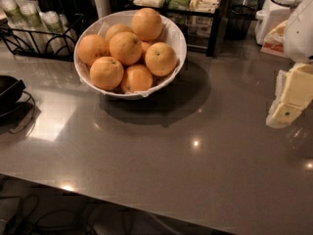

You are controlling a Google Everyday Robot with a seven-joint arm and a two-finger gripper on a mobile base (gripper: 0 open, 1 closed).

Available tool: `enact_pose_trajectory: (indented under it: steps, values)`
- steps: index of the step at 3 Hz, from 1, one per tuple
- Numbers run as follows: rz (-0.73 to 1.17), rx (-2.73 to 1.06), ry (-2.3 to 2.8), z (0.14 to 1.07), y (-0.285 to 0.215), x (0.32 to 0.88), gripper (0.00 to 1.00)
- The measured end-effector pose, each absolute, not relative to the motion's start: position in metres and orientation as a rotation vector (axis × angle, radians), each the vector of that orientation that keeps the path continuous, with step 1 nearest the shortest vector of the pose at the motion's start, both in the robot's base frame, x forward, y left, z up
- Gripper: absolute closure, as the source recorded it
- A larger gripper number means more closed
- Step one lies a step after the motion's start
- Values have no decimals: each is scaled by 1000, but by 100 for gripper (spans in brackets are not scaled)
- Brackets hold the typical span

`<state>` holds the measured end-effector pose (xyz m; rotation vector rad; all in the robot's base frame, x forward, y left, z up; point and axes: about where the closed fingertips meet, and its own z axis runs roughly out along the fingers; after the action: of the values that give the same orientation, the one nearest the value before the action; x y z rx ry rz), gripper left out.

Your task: Pick orange from white bowl

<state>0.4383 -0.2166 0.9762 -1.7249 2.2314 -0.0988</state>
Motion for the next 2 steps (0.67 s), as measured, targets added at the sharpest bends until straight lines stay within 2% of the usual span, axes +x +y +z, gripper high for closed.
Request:
enact_pose_trajectory:
  steps: [1, 2]
  values:
    - [-100, -1725, 2228, 977, -216, 439, 0]
    - [-50, -1743, 2147, 974, -192, 466, 0]
